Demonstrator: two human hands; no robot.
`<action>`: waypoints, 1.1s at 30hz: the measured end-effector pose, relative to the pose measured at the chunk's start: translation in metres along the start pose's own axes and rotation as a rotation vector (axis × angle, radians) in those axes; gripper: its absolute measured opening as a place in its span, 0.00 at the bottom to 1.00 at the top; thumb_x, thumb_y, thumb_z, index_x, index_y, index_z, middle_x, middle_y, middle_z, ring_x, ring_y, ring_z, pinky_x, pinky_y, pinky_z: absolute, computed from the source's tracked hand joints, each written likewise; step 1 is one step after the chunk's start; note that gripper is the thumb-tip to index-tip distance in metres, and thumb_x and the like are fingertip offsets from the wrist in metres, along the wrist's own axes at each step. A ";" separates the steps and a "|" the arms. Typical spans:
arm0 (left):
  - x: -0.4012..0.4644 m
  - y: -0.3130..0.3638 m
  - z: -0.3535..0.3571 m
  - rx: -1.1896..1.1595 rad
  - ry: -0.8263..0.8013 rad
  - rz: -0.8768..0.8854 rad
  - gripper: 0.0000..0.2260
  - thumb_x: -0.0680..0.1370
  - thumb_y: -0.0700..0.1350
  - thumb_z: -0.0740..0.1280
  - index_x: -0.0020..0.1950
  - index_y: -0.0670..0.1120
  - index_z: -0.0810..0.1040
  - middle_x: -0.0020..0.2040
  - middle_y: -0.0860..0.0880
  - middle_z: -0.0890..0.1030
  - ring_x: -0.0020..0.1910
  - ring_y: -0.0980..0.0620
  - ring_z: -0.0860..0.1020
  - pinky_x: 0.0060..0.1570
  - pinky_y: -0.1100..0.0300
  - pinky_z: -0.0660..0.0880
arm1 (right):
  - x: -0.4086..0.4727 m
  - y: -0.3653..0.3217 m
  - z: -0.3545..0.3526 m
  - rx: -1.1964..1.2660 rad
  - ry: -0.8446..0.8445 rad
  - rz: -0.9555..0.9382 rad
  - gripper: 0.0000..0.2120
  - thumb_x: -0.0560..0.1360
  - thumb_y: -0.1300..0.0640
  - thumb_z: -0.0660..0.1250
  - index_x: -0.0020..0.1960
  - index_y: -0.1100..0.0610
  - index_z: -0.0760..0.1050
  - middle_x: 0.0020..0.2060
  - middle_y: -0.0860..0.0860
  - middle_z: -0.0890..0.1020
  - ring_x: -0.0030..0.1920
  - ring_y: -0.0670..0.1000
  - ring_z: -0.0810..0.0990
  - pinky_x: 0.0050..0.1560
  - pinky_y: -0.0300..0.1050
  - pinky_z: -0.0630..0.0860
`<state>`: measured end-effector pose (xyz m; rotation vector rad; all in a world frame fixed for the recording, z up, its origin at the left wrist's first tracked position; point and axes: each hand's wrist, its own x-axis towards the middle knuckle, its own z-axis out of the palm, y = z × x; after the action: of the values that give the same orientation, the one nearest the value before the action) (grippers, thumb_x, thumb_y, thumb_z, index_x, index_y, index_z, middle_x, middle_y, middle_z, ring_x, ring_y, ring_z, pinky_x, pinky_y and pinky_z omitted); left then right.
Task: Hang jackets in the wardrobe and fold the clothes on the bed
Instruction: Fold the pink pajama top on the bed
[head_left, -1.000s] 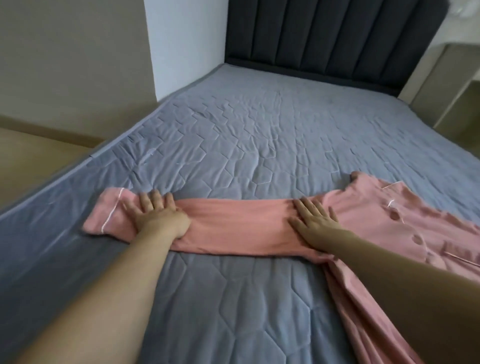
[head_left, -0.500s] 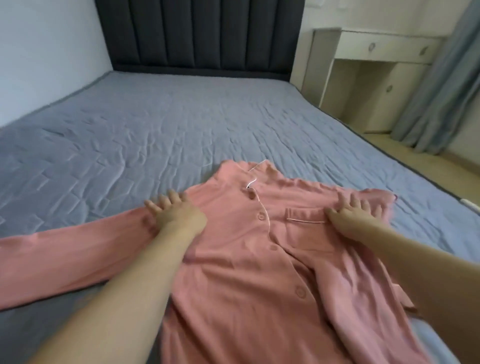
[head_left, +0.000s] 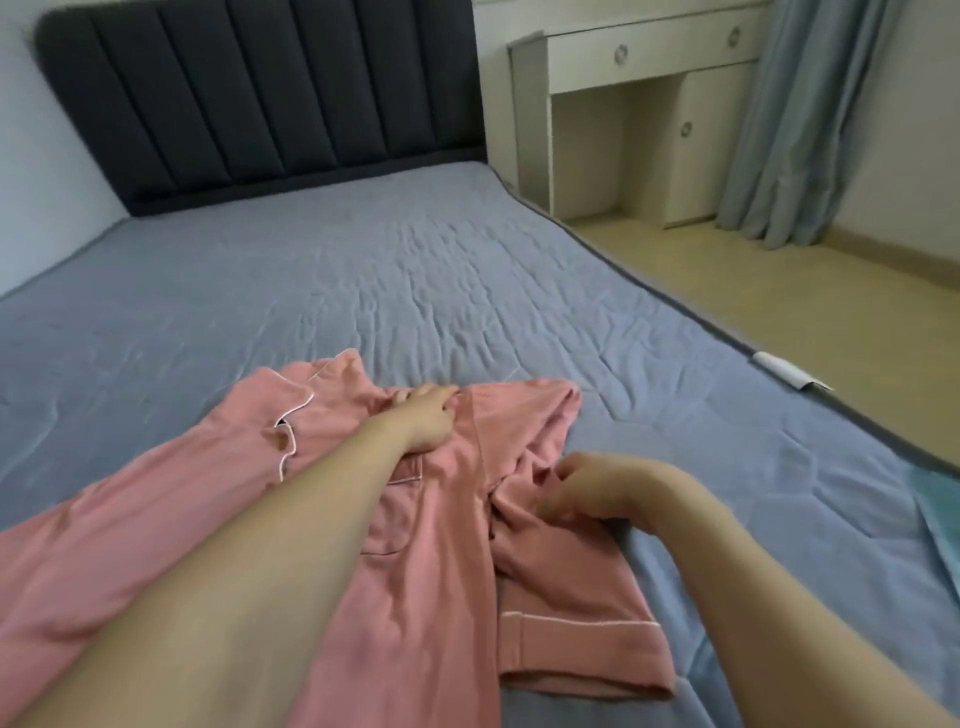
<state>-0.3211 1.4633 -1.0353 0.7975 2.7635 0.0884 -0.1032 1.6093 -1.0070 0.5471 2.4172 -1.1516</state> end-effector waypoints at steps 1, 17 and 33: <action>0.000 0.001 0.003 -0.004 0.019 -0.007 0.24 0.82 0.52 0.51 0.79 0.55 0.57 0.80 0.49 0.57 0.78 0.45 0.55 0.76 0.46 0.48 | -0.001 -0.003 0.001 -0.007 -0.022 -0.037 0.05 0.70 0.55 0.70 0.43 0.56 0.78 0.40 0.55 0.80 0.44 0.54 0.78 0.46 0.48 0.75; -0.122 0.189 0.021 0.252 -0.057 0.447 0.22 0.72 0.52 0.64 0.65 0.48 0.66 0.64 0.46 0.68 0.64 0.44 0.68 0.62 0.49 0.69 | -0.091 0.154 -0.154 0.192 0.220 0.290 0.07 0.78 0.59 0.63 0.41 0.57 0.71 0.30 0.54 0.74 0.29 0.49 0.69 0.31 0.41 0.64; -0.138 0.295 0.057 0.269 0.329 0.499 0.18 0.79 0.56 0.60 0.64 0.48 0.72 0.57 0.44 0.76 0.55 0.39 0.78 0.46 0.51 0.74 | -0.125 0.198 -0.182 0.386 0.100 0.324 0.03 0.76 0.62 0.66 0.44 0.58 0.77 0.29 0.51 0.79 0.27 0.48 0.77 0.28 0.37 0.74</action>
<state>-0.0415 1.6389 -1.0192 1.6682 2.8322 -0.0667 0.0676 1.8478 -0.9640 1.0942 2.0820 -1.4738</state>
